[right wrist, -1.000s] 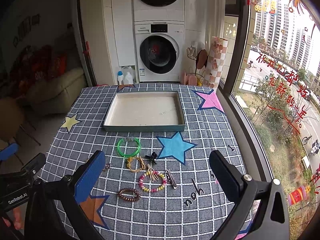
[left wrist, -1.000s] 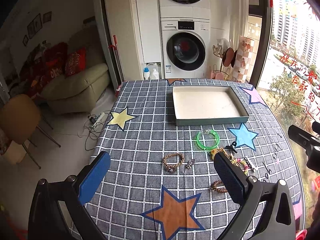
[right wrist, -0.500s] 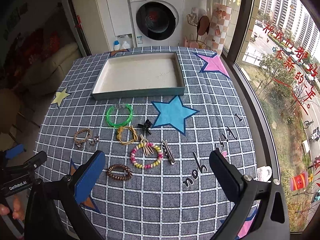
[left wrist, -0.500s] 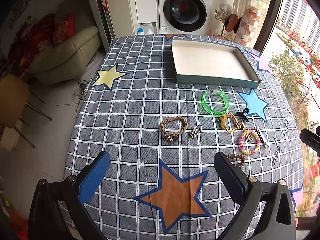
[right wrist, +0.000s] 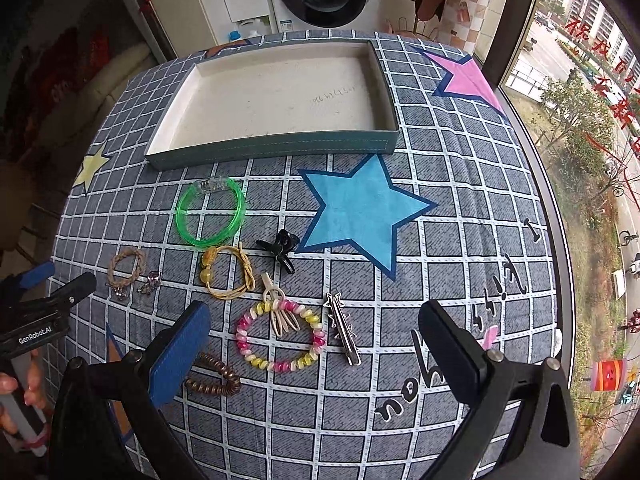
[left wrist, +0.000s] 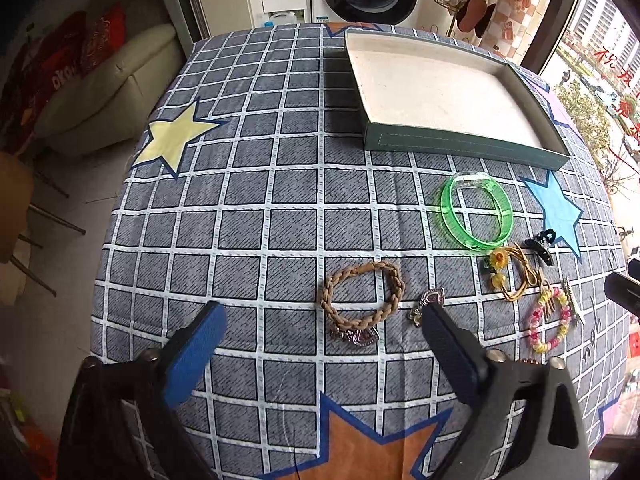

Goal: Organize jewelry
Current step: 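Reach the left tool to the braided rope bracelet while the right reaches the black claw clip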

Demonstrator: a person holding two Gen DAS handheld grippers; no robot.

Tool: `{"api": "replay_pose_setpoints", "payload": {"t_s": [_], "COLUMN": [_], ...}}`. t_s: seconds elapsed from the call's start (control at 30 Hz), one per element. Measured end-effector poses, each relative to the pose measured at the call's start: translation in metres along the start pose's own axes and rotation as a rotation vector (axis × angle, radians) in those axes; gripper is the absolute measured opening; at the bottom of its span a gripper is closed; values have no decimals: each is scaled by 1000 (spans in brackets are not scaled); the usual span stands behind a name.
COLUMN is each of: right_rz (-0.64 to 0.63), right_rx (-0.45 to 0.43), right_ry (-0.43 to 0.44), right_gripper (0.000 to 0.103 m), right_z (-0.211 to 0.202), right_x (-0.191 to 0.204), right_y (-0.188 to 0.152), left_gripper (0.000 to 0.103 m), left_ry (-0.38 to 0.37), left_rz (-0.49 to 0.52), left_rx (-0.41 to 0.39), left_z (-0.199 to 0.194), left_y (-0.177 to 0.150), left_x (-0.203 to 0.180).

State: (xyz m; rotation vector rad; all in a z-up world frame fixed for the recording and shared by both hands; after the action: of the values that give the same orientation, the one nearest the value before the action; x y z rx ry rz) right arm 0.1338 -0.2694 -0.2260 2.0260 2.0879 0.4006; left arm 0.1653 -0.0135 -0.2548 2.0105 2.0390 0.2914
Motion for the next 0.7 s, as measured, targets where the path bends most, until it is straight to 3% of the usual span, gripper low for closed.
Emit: {"api": "replay_pose_setpoints", "payload": {"t_s": [0.13, 0.2, 0.27, 0.37, 0.6, 0.7], "right_rz": [13, 0, -13, -13, -82, -98], "right_rx": [21, 25, 41, 69, 81, 95], "right_ry": [17, 17, 24, 49, 50, 46], "right_gripper": [103, 99, 83, 72, 70, 61], "right_z": [22, 32, 43, 60, 77, 84], "right_x": [-2, -1, 0, 2, 12, 16], "right_y": [9, 13, 16, 18, 25, 27], "left_gripper": [93, 84, 84, 84, 84, 81], "left_ry": [-7, -14, -16, -11, -23, -27], "left_rz": [14, 24, 28, 36, 76, 74], "left_rx": [20, 27, 42, 50, 72, 70], "left_z": [20, 28, 35, 44, 56, 58], "left_y": [3, 5, 5, 6, 9, 10], "left_x": [0, -1, -2, -2, -17, -19]}}
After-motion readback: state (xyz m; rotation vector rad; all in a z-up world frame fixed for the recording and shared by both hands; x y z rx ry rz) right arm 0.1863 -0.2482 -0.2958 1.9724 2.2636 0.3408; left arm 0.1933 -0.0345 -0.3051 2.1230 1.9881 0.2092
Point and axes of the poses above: each gripper's, at about its wrist camera, not at the fingertips, and z roughly the way its jaws point, x to its left, y to its top, the point moved 10 cm from there along z, roughly the way its jaws point, and after that the axes turned 9 degrees about -z, right-handed, at the moved point
